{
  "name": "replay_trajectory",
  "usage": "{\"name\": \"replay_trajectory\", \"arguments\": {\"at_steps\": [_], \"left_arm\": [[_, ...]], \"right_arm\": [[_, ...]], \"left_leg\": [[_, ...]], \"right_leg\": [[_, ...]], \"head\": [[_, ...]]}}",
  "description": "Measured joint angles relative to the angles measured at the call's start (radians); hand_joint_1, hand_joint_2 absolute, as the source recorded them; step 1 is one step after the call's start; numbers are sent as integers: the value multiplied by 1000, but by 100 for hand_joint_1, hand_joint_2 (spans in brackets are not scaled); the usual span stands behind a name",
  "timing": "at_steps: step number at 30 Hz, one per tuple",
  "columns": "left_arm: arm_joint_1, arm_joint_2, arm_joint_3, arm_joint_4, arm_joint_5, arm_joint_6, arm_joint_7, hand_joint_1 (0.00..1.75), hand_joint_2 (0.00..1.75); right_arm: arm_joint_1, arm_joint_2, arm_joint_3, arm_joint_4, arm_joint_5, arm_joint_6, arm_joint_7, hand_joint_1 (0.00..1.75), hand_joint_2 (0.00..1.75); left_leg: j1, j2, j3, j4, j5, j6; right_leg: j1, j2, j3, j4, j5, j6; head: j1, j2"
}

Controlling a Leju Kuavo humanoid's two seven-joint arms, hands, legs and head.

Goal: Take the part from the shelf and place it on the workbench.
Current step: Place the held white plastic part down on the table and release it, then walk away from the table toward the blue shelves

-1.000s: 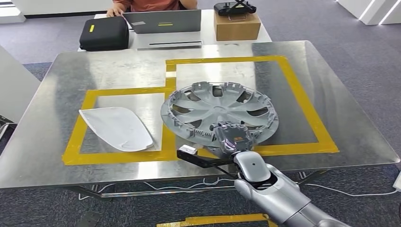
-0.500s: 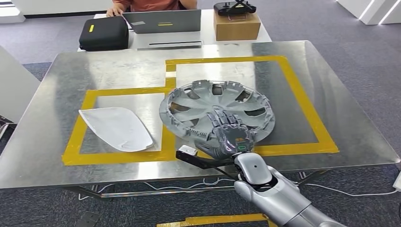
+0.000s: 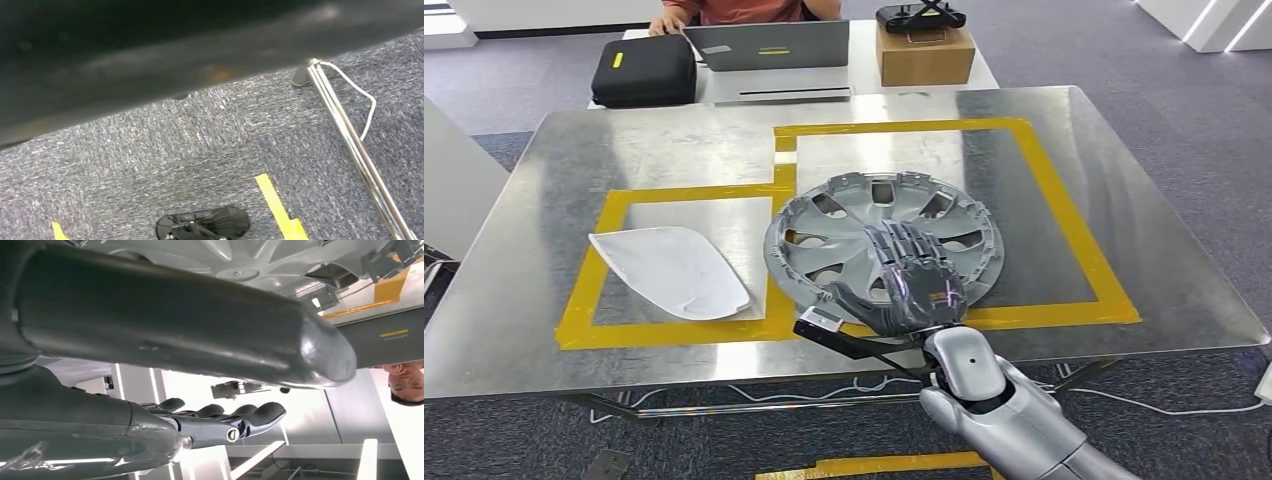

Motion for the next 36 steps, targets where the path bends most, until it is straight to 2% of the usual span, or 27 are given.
{"name": "replay_trajectory", "arguments": {"at_steps": [7,14,19,36], "left_arm": [[2,-3,9,0,-9,-2,-10,0,0],[9,-7,24,0,-22,-1,-25,0,0],[10,-11,27,0,-35,3,-29,0,0],[9,-17,33,0,-61,4,-32,0,0]], "right_arm": [[30,0,-17,-46,38,-86,-31,0,0],[89,0,-42,-138,56,-219,-120,0,0],[111,1,-56,-161,87,-272,-157,0,0],[131,3,-81,-168,95,-274,-172,0,0]], "left_leg": [[0,0,0,0,0,0],[0,0,0,0,-1,0],[0,0,0,0,-1,0],[0,0,0,0,-1,0]], "right_leg": [[0,0,0,0,0,0],[0,0,0,0,0,0],[0,0,0,0,0,0],[0,0,0,0,0,0]], "head": [[0,0],[0,0],[0,0],[0,0]]}}
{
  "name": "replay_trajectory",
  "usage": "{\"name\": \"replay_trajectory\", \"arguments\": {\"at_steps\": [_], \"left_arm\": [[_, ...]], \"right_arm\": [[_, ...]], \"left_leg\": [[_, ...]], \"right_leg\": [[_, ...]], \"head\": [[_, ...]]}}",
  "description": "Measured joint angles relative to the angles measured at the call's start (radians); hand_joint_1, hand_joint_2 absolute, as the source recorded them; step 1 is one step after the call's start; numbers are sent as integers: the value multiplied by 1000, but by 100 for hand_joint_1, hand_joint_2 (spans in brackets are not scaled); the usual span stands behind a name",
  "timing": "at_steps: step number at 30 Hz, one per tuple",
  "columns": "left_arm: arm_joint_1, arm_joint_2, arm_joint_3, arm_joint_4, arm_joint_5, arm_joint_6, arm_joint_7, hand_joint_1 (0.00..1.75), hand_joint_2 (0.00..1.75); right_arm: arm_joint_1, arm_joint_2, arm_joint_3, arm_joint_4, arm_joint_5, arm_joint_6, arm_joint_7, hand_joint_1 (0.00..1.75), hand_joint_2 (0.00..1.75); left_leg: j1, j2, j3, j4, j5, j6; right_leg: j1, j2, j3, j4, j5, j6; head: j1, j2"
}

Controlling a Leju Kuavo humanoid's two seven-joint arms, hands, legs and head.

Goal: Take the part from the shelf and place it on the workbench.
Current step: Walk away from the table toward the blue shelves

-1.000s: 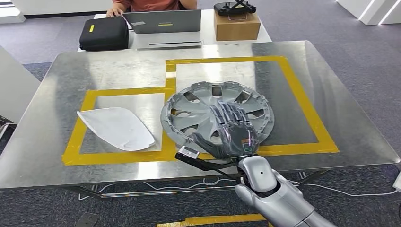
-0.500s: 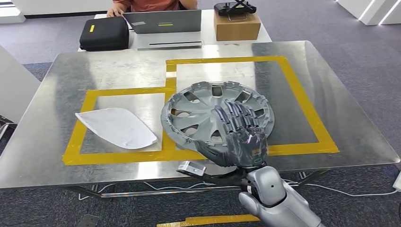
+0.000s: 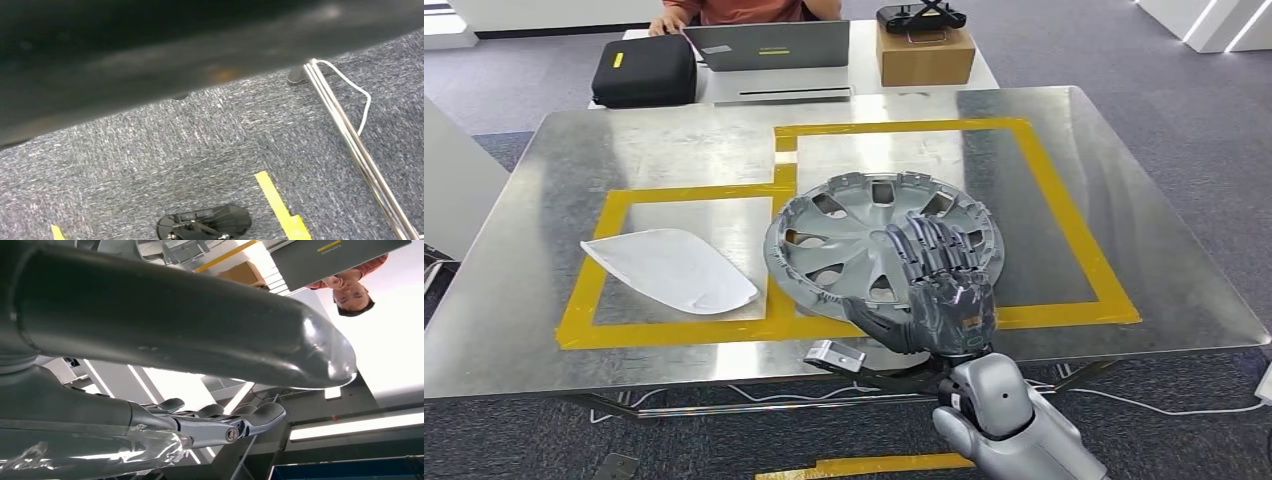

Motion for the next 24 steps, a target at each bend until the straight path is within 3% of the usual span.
{"name": "replay_trajectory", "arguments": {"at_steps": [8,16,18,19,22,23,24], "left_arm": [[0,-1,0,0,-1,-19,-6,0,0],[-1,2,3,0,-8,-35,-17,0,0],[-2,1,5,0,-10,-34,-18,0,0],[-3,1,6,0,-11,-34,-18,0,0],[-4,0,8,0,-17,-32,-18,0,0],[-4,-1,10,0,-19,-30,-18,0,0],[-4,-1,12,0,-21,-29,-18,0,0]], "right_arm": [[1,0,0,-2,-8,3,-1,0,0],[1,0,0,-4,-26,8,-5,0,0],[0,0,0,-7,-29,8,-5,0,0],[-1,0,0,-8,-30,9,-5,0,0],[3,0,0,-9,-35,11,-5,0,0],[5,0,0,-9,-36,13,-5,0,0],[5,0,0,-9,-38,14,-5,0,0]], "left_leg": [[0,0,0,0,0,0],[-3,1,3,0,4,24],[2,4,10,-18,16,30],[5,6,12,-25,21,32],[5,8,6,-25,24,33],[4,8,4,-25,26,32],[5,9,1,-24,29,30]], "right_leg": [[0,0,0,0,0,0],[-5,0,5,-7,4,18],[-3,-1,-5,17,-23,23],[-2,-2,-20,54,-52,25],[-4,-2,-88,234,-144,32],[-5,-2,-95,261,-149,34],[-6,-2,-80,242,-132,35]], "head": [[0,0],[-1,0],[1,0],[3,0],[5,0],[5,0],[5,0]]}}
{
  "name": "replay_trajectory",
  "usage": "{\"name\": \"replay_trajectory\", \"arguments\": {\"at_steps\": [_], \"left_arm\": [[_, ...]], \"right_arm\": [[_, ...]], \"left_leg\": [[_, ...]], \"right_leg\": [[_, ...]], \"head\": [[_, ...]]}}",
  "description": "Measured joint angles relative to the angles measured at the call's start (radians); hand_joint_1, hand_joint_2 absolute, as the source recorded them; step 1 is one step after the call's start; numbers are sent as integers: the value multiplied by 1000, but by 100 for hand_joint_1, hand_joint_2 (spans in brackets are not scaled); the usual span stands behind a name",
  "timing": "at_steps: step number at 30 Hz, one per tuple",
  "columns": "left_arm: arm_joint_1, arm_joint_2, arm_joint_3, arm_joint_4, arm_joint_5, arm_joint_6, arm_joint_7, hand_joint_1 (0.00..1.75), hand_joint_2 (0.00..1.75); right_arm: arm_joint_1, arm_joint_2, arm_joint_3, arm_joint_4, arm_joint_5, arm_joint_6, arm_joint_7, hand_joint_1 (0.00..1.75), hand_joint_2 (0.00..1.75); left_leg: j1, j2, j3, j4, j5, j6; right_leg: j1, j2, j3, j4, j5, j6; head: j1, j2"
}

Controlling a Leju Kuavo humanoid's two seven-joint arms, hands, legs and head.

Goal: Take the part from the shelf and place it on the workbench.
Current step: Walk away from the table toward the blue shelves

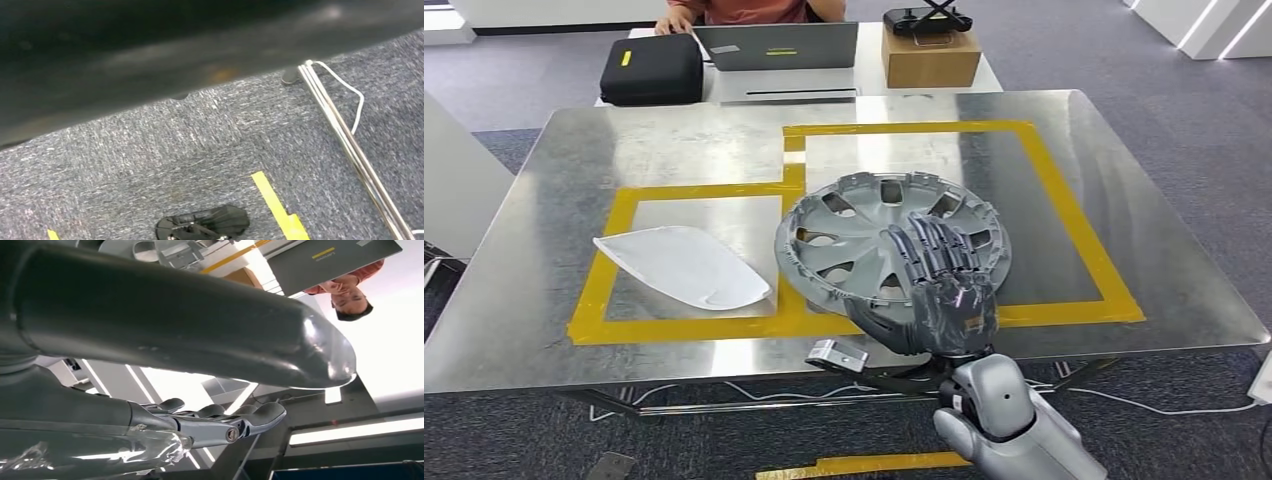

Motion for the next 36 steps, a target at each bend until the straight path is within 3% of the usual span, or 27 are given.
{"name": "replay_trajectory", "arguments": {"at_steps": [2,4,6,8,9,11,13,14,15,16,18,20,21,23,24,25,27,28,29,30,31,33,35,36], "left_arm": [[0,-1,4,0,-1,2,0,0,0],[0,-1,6,0,-2,2,0,0,0],[0,0,9,0,-5,4,0,0,0],[2,-1,12,0,-8,5,0,0,0],[3,-2,12,0,-8,6,0,0,0],[3,-4,13,0,-9,7,1,0,0],[1,-4,13,0,-9,8,1,0,0],[1,-5,13,0,-10,8,1,0,0],[1,-5,13,0,-10,8,1,0,0],[1,-5,13,0,-10,8,1,0,0],[-2,-5,13,0,-11,8,1,0,0],[-5,-5,14,0,-13,8,1,0,0],[-7,-4,14,0,-15,9,1,0,0],[-6,-5,15,0,-18,10,1,0,0],[-6,-5,16,0,-18,10,1,0,0],[-6,-6,17,0,-18,10,1,0,0],[-6,-7,19,0,-18,10,1,0,0],[-6,-7,20,0,-18,10,1,0,0],[-6,-7,20,0,-19,10,1,0,0],[-5,-7,21,0,-19,11,1,0,0],[-5,-7,23,0,-19,11,1,0,0],[-5,-8,26,0,-20,11,1,0,0],[-6,-9,28,0,-20,11,1,0,0],[-6,-9,29,0,-20,11,1,0,0]], "right_arm": [[-2,0,0,0,-3,2,0,0,0],[-4,0,0,-1,-4,3,0,0,0],[-5,0,0,-2,-5,4,0,0,0],[-5,0,0,-3,-6,6,0,0,0],[-5,0,0,-4,-7,7,0,0,0],[-6,0,0,-6,-7,8,0,0,0],[-4,0,0,-7,-7,8,0,0,0],[-3,0,0,-7,-8,9,0,0,0],[-2,0,0,-7,-8,9,0,0,0],[-2,0,0,-7,-8,9,0,0,0],[-3,1,0,-8,-8,9,0,0,0],[-4,1,0,-9,-8,9,0,0,0],[-5,1,0,-10,-8,11,0,0,0],[-5,2,0,-10,-8,16,1,0,0],[-4,2,-1,-10,-8,18,1,0,0],[-4,2,-1,-10,-9,20,2,0,0],[-3,2,-2,-10,-10,23,3,0,0],[-3,2,-2,-10,-10,24,4,0,0],[-2,2,-2,-10,-11,25,4,0,0],[-1,2,-2,-10,-11,26,5,0,0],[-1,2,-3,-9,-11,27,6,0,0],[-2,2,-3,-10,-12,28,7,0,0],[-6,2,-4,-10,-12,28,7,0,0],[-6,2,-4,-10,-12,28,8,0,0]], "left_leg": [[1,-1,-5,3,4,-6],[0,-3,-10,8,9,-16],[-1,-4,-16,11,17,-28],[1,-4,-24,16,20,-40],[3,-1,-34,33,0,-45],[5,7,-67,120,-81,-54],[7,12,-102,250,-163,-60],[8,13,-104,291,-179,-60],[8,13,-90,297,-174,-60],[8,14,-57,263,-153,-58],[7,14,50,122,-114,-52],[3,14,125,10,-108,-43],[0,14,135,-11,-111,-38],[-1,16,127,-18,-98,-25],[0,18,121,-21,-88,-17],[1,20,112,-24,-76,-9],[0,22,87,-25,-55,2],[-1,22,74,-24,-45,4],[-3,22,60,-24,-34,4],[-5,22,46,-23,-24,4],[-6,22,34,-22,-15,3],[-8,21,13,-19,1,-2],[-11,21,-1,-13,14,-9],[-11,21,-6,-11,21,-14]], "right_leg": [[-4,0,80,-132,56,2],[-4,5,149,-241,89,-3],[1,10,159,-259,95,-16],[0,7,145,-262,105,-33],[-1,5,137,-263,112,-43],[-2,-1,119,-264,129,-56],[1,-7,96,-263,145,-59],[3,-10,85,-262,153,-59],[4,-12,74,-261,161,-58],[4,-14,64,-260,168,-57],[6,-14,48,-258,182,-51],[7,-15,42,-257,196,-40],[7,-16,40,-259,204,-34],[5,-15,38,-262,213,-23],[5,-14,29,-252,199,-18],[5,-13,15,-224,167,-15],[5,-11,-23,-110,70,-10],[4,-11,-38,-42,32,-9],[5,-11,-45,7,16,-8],[5,-11,-37,29,21,-8],[5,-11,-11,10,44,-10],[7,-10,91,-121,87,-18],[11,-8,188,-260,89,-25],[13,-7,210,-294,82,-27]], "head": [[0,0],[-1,0],[-3,0],[-2,0],[-3,0],[-6,0],[-7,0],[-7,0],[-7,0],[-6,0],[-7,0],[-6,0],[-6,0],[-8,0],[-7,0],[-6,0],[-2,0],[-1,0],[-2,0],[-2,0],[-2,0],[-1,0],[-2,0],[-2,0]]}}
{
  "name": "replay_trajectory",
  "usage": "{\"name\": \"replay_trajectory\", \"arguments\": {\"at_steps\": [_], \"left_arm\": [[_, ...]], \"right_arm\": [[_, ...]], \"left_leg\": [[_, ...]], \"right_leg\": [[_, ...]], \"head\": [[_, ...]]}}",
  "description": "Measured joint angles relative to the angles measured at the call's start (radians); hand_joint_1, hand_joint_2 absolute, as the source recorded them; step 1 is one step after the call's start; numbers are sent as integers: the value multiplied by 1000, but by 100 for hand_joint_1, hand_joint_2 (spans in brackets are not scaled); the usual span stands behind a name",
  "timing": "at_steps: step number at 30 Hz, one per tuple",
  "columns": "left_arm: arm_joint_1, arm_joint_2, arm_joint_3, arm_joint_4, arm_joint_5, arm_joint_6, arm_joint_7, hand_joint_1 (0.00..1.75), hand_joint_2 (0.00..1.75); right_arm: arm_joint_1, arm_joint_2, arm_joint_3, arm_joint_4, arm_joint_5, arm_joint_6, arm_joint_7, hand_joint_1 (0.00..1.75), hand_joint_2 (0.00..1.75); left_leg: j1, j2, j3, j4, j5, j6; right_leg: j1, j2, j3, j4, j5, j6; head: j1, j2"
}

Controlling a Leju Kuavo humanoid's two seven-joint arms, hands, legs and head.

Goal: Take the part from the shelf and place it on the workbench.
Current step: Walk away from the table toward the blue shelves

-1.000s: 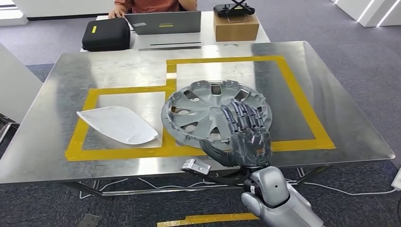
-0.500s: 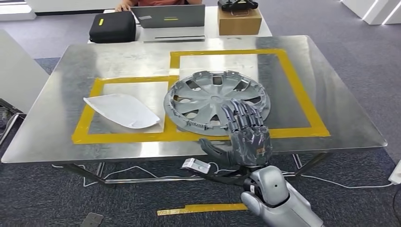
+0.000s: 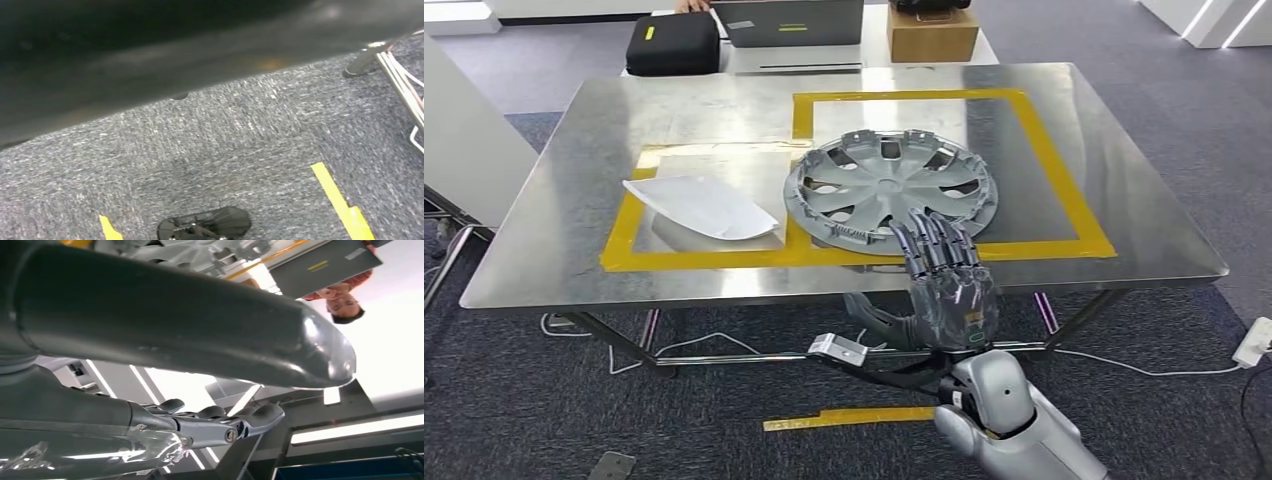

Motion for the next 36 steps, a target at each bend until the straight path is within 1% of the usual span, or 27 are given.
{"name": "replay_trajectory", "arguments": {"at_steps": [2,3,4,5,7,8,9,10,11,12,14,15,17,19,20,22,23,24,25,26,28,29,30,31,33,34,36], "left_arm": [[1,1,2,0,0,0,0,0,0],[2,1,2,0,0,1,0,0,0],[3,1,3,0,-1,1,0,0,0],[3,1,3,0,-2,1,0,0,0],[4,0,3,0,-3,1,1,0,0],[4,1,4,0,-3,1,1,0,0],[4,1,5,0,-4,1,1,0,0],[4,2,7,0,-6,1,1,0,0],[3,2,8,0,-7,1,1,0,0],[3,3,9,0,-9,2,2,0,0],[1,4,10,0,-12,2,5,0,0],[0,4,11,-1,-14,2,7,0,0],[0,4,15,-2,-16,2,15,0,0],[1,3,21,-3,-17,2,20,0,0],[2,3,24,-5,-17,1,21,0,0],[1,2,30,-10,-17,1,23,0,0],[2,2,33,-12,-17,1,25,0,0],[4,2,37,-15,-18,1,28,0,0],[7,1,40,-19,-18,1,30,0,0],[10,0,45,-23,-19,0,32,0,0],[17,-4,54,-33,-21,0,35,0,0],[20,-6,59,-38,-22,-1,36,0,0],[22,-9,63,-43,-25,-2,36,0,0],[25,-12,68,-49,-28,-3,37,0,0],[32,-17,80,-62,-38,-9,40,0,0],[37,-20,87,-68,-44,-11,43,0,0],[42,-27,100,-81,-56,-16,47,0,0]], "right_arm": [[1,0,-1,0,-1,1,1,0,0],[1,0,-1,0,-2,3,2,0,0],[2,0,-1,0,-3,5,4,0,0],[2,0,-2,0,-4,8,7,0,0],[5,0,-5,0,-8,12,13,0,0],[8,0,-8,0,-8,16,18,0,0],[13,0,-13,1,-6,20,26,0,0],[20,-1,-19,1,-1,24,36,0,0],[29,-2,-27,1,6,28,48,0,0],[40,-3,-38,1,14,30,61,0,0],[65,-7,-65,1,30,34,87,0,0],[79,-10,-80,2,36,38,100,0,0],[113,-15,-115,3,42,45,117,0,0],[147,-22,-150,4,43,51,128,0,0],[163,-25,-167,6,43,56,136,0,0],[198,-30,-202,11,41,72,164,0,0],[220,-32,-221,15,38,80,179,0,0],[245,-34,-240,21,33,85,193,0,0],[270,-36,-260,29,27,89,205,0,0],[294,-38,-281,38,19,94,215,0,0],[336,-39,-324,60,1,109,233,0,0],[355,-39,-346,74,-8,117,240,0,0],[374,-39,-367,90,-16,122,244,0,0],[393,-39,-386,108,-26,126,243,0,0],[423,-36,-421,146,-47,139,233,0,0],[432,-33,-438,167,-62,151,226,0,0],[442,-21,-477,221,-95,177,211,0,0]], "left_leg": [[2,0,-8,3,11,-11],[4,0,-13,10,1,-17],[6,0,-23,32,-26,-23],[9,0,-37,72,-69,-30],[15,0,-73,200,-162,-40],[18,0,-83,257,-185,-44],[20,0,-82,289,-186,-46],[22,0,-63,285,-167,-48],[24,0,-28,247,-137,-48],[26,0,20,182,-114,-48],[24,-1,110,45,-105,-40],[21,-2,133,4,-112,-35],[18,-3,138,-18,-114,-22],[18,0,127,-24,-101,-4],[18,2,120,-27,-93,7],[15,4,102,-24,-79,18],[12,4,93,-23,-73,21],[9,4,84,-21,-68,22],[7,3,75,-18,-63,23],[5,3,67,-15,-60,22],[1,2,55,-7,-55,19],[-1,2,50,-4,-51,16],[-2,2,46,-1,-47,11],[-2,3,41,0,-41,6],[-2,3,34,5,-38,-4],[-2,3,26,18,-57,-10],[4,3,1,96,-142,-22]], "right_leg": [[1,-1,-4,-14,7,-9],[0,-3,-10,-15,15,-16],[-2,-5,-18,-16,25,-24],[-4,-7,-28,-18,35,-30],[-3,-9,-51,-16,54,-35],[-2,-10,-65,-14,63,-34],[-2,-10,-79,-12,71,-33],[-3,-11,-93,-9,80,-31],[-3,-11,-106,-6,87,-27],[-4,-11,-117,-2,93,-23],[-3,-12,-132,5,104,-12],[-3,-13,-137,6,110,-5],[-4,-14,-143,5,123,10],[-7,-11,-161,25,99,21],[-7,-9,-178,65,63,24],[-8,-5,-221,200,-27,28],[-8,-5,-237,266,-57,28],[-8,-4,-241,304,-67,28],[-7,-4,-226,304,-57,26],[-7,-4,-192,263,-34,23],[-3,-4,-89,115,9,13],[-1,-4,-47,51,18,8],[1,-3,-23,13,19,5],[3,-3,-15,-3,17,3],[1,-5,-25,-9,28,-6],[-2,-7,-32,-12,35,-13],[-5,-10,-52,-14,53,-26]], "head": [[0,0],[0,0],[-2,0],[-4,0],[-7,0],[-7,0],[-7,0],[-7,0],[-7,0],[-7,0],[-7,0],[-6,0],[-6,0],[-4,0],[-3,0],[-1,0],[-1,0],[-1,0],[-1,0],[0,0],[-1,0],[-1,0],[-1,0],[-1,0],[-2,0],[-3,0],[-5,0]]}}
